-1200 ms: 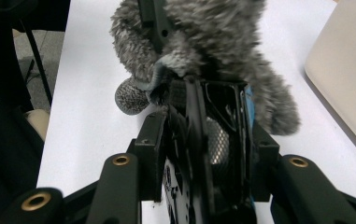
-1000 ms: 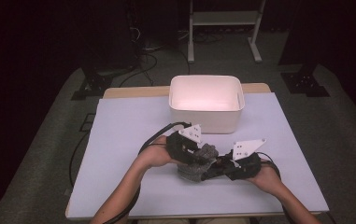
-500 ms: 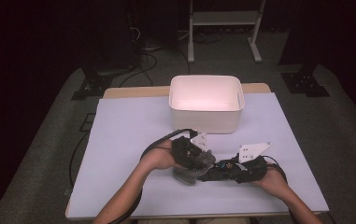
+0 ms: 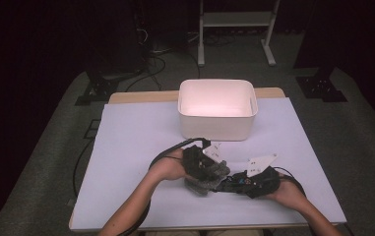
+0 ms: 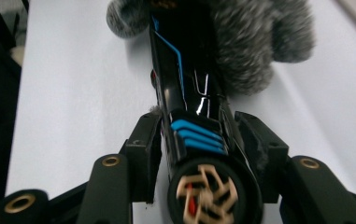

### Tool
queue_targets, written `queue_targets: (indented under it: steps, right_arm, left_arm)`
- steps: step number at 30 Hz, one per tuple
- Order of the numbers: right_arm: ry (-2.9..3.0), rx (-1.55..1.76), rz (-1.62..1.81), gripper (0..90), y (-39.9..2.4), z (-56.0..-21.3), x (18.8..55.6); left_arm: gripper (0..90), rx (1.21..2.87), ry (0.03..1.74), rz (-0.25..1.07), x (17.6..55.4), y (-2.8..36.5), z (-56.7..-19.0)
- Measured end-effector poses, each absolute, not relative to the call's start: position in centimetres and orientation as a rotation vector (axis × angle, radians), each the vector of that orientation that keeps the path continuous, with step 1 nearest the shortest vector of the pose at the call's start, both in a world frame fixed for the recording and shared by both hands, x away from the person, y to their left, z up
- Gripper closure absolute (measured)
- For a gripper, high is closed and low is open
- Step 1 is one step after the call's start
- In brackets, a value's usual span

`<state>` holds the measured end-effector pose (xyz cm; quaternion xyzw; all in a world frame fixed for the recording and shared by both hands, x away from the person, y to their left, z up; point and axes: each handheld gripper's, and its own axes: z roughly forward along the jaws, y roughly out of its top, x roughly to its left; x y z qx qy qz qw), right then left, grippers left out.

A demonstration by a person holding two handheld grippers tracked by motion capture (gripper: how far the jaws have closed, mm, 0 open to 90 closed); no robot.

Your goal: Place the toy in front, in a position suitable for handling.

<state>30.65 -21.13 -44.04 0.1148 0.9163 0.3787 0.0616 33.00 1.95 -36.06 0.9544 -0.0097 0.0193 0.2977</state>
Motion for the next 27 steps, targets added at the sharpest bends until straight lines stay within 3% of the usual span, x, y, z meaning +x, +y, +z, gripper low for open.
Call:
queue_targets:
  steps: [9, 17, 27]
  right_arm:
    - [2.82, 0.315, 1.203, 55.3, -19.3, -43.9, 31.9]
    - [2.856, 0.182, 1.256, 55.3, -13.5, -44.2, 33.0]
    - [2.846, 0.196, 1.259, 55.4, -13.4, -44.5, 33.0]
  left_arm:
    - [71.9, 2.453, 0.05, -0.003, 33.5, 4.8, -35.8]
    - [71.8, 2.448, 0.11, 0.072, 32.9, 8.9, -33.6]
    - [71.7, 2.52, 0.148, 0.084, 32.7, 10.3, -36.3]
